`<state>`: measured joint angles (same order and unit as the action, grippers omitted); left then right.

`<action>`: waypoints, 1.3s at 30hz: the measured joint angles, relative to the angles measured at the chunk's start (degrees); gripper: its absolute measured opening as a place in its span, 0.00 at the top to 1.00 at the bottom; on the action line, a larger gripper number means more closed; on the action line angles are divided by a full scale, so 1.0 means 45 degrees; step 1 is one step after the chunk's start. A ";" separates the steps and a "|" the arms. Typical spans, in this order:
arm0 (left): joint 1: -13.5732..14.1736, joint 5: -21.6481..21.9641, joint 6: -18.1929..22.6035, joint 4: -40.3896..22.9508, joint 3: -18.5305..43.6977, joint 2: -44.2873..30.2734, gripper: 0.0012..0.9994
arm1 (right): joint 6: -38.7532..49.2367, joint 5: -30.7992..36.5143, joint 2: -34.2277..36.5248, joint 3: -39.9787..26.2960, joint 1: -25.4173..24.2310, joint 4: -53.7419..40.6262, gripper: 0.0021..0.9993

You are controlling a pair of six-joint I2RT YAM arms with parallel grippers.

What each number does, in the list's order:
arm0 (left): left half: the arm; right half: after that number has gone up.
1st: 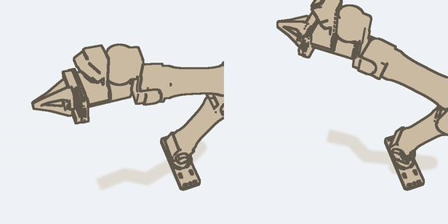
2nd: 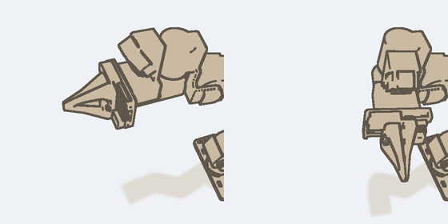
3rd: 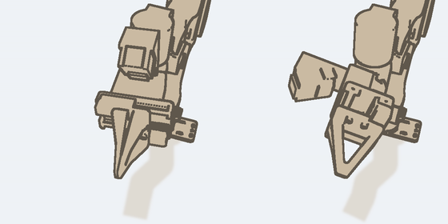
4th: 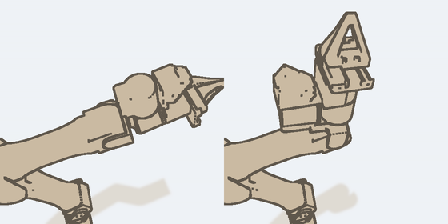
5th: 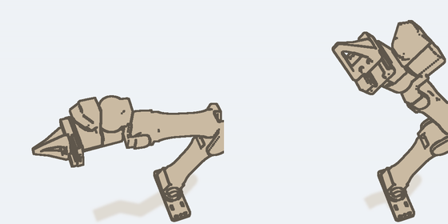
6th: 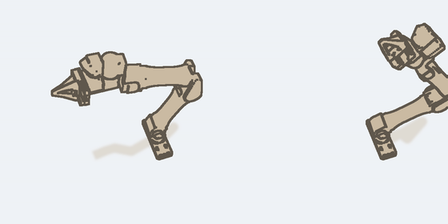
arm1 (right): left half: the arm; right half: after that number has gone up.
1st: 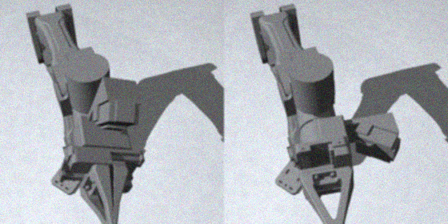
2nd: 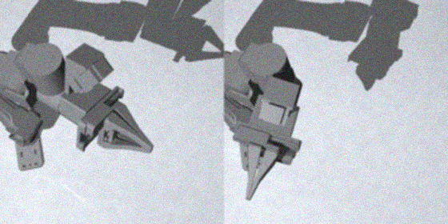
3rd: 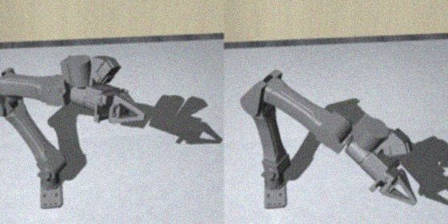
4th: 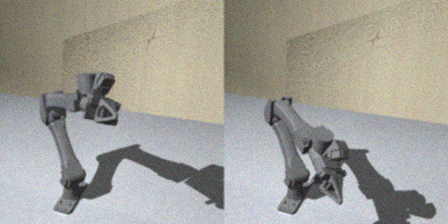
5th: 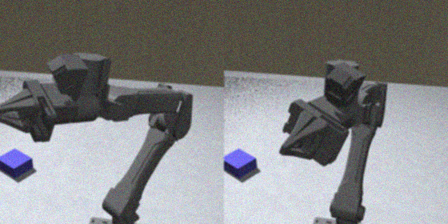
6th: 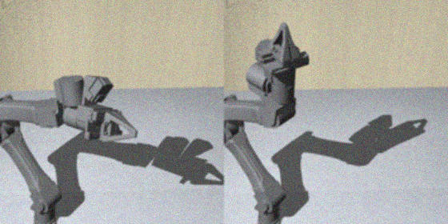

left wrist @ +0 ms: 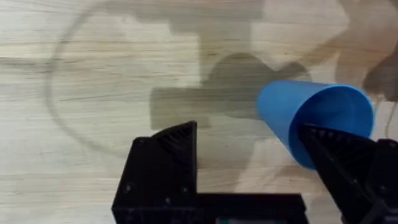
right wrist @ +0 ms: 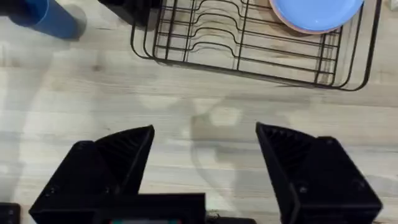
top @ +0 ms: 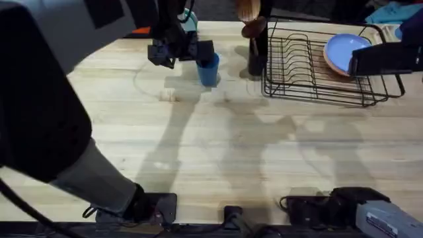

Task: Pick up the cup on the table and put them onto the rack.

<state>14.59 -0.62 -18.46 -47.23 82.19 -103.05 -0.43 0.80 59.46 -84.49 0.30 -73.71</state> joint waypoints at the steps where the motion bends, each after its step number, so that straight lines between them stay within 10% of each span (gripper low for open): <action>1: 0.0034 0.0000 0.0000 0.0016 0.0000 -0.0052 0.00 | 0.0000 0.0000 0.0000 0.0001 0.0000 0.0000 0.01; 21: 0.0359 -0.0005 -0.0006 0.0225 0.0000 -0.0401 0.33 | 0.0000 0.0000 0.0001 -0.0004 0.0000 -0.0005 0.01; 28: 0.0359 -0.0077 -0.0090 0.0446 0.0000 -0.0401 0.93 | 0.0000 0.0000 0.0000 0.0000 0.0000 -0.0005 0.01; 39: 0.0369 -0.0097 -0.0092 0.0171 0.0029 0.0463 0.96 | 0.0000 0.0000 0.0000 -0.0004 0.0000 -0.0005 0.01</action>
<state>16.25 -1.06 -18.87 -46.46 82.32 -100.97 -0.43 0.80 59.46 -84.51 0.30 -73.73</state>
